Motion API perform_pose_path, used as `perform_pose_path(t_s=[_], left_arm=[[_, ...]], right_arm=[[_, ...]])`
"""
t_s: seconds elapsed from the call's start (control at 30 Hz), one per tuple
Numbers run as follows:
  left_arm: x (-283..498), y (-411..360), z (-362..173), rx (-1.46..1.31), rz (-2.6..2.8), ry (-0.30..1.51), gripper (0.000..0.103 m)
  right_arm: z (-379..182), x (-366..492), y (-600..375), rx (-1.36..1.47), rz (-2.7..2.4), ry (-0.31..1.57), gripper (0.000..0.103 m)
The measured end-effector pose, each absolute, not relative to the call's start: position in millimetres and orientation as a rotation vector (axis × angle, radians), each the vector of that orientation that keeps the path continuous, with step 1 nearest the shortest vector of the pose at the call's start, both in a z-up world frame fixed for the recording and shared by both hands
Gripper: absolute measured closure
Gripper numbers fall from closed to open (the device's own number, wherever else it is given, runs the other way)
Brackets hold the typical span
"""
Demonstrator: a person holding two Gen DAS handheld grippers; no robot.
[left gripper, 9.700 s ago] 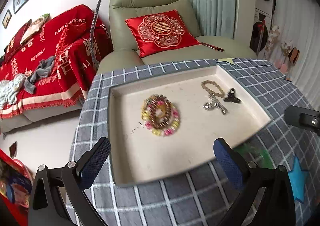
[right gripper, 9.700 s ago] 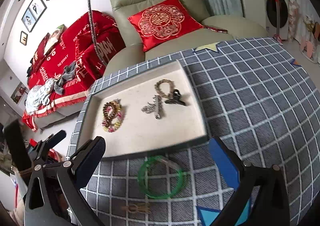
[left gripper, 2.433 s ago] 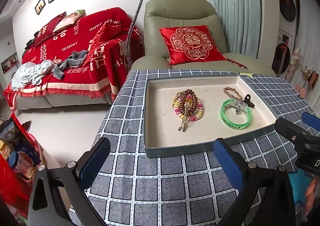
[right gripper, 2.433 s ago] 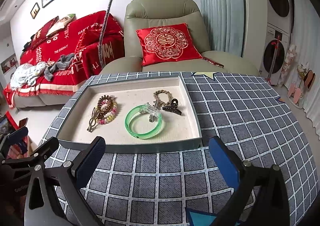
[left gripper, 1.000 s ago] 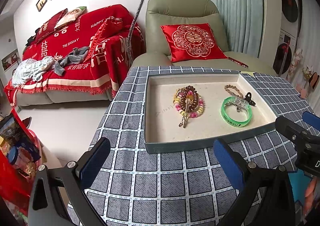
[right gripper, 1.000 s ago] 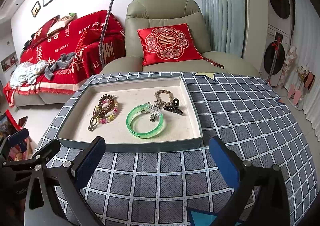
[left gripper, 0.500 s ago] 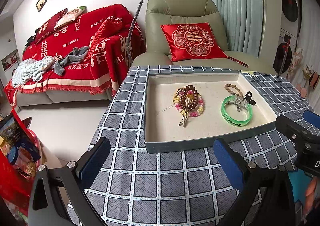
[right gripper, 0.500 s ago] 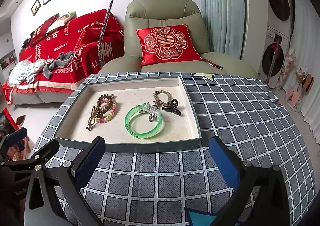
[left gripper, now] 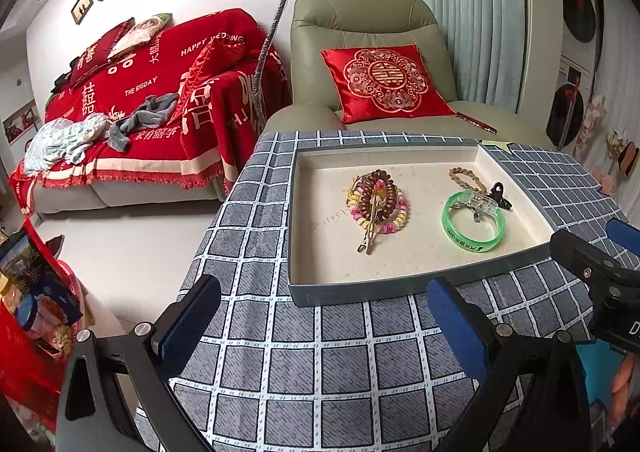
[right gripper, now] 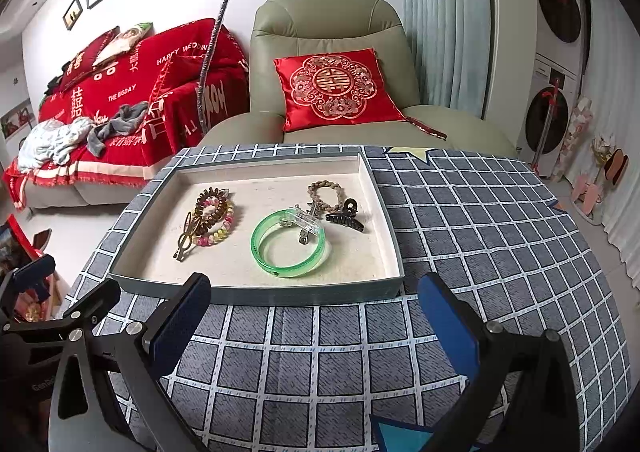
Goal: Organize jewelry
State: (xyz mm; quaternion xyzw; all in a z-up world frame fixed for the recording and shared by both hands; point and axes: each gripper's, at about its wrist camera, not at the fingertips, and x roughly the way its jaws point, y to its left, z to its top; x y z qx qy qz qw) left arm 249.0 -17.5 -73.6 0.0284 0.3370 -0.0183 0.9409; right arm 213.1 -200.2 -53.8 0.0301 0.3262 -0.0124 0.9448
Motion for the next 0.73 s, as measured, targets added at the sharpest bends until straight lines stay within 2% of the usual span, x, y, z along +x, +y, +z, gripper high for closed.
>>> perform_pose_path(t_s=[0.73], left_arm=[[247.7, -14.4, -71.7, 0.063, -0.038, 0.677, 0.000]], right_arm=[[-53.8, 213.4, -200.8, 0.060, -0.024, 0.664, 0.000]])
